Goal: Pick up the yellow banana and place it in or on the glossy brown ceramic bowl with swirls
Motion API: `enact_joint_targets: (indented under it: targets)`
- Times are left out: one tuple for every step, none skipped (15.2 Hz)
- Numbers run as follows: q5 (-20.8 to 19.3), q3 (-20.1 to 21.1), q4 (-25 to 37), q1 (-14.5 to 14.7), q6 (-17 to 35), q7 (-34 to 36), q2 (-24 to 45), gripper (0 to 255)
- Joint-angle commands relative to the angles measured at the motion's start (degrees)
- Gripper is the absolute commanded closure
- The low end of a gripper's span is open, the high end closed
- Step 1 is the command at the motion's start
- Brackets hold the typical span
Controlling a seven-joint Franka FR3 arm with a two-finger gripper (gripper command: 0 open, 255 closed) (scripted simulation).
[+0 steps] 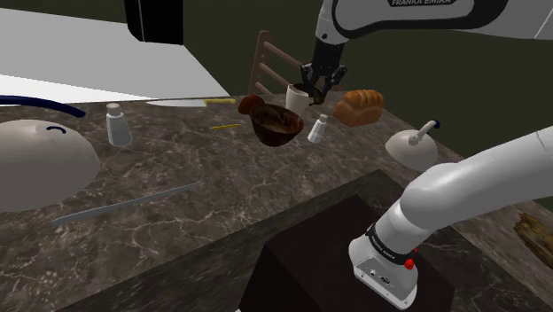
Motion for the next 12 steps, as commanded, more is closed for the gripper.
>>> enact_joint_targets:
  targets:
    - [0.5,2.0,2.7,0.7,-0.6,2.7,2.7,255]
    - [0.6,3.0,4.1,1.1,-0.9,3.9,4.0,255]
    - [0.7,4.0,5.6,1.4,-1.3,5.2,5.4,255]
    - [0.7,5.0,7.2,1.7,-1.7,6.5,6.9,255]
    - [0.7,5.9,8.8,2.0,-2.2,7.8,8.3,255]
    - [0.6,6.8,10.3,2.3,-2.6,9.0,9.7,255]
    - [0.6,6.8,9.6,2.3,-1.8,9.2,9.7,255]
    - [0.5,6.8,8.9,2.3,-1.1,9.3,9.8,255]
    - [0.5,6.8,8.2,2.3,-0.3,9.5,9.9,255]
    - [0.4,6.8,7.5,2.3,0.4,9.7,9.9,255]
    - [0.4,6.9,6.8,2.4,1.2,9.8,10.0,255]
    - [0.3,6.9,6.1,2.4,1.9,10.0,10.1,255]
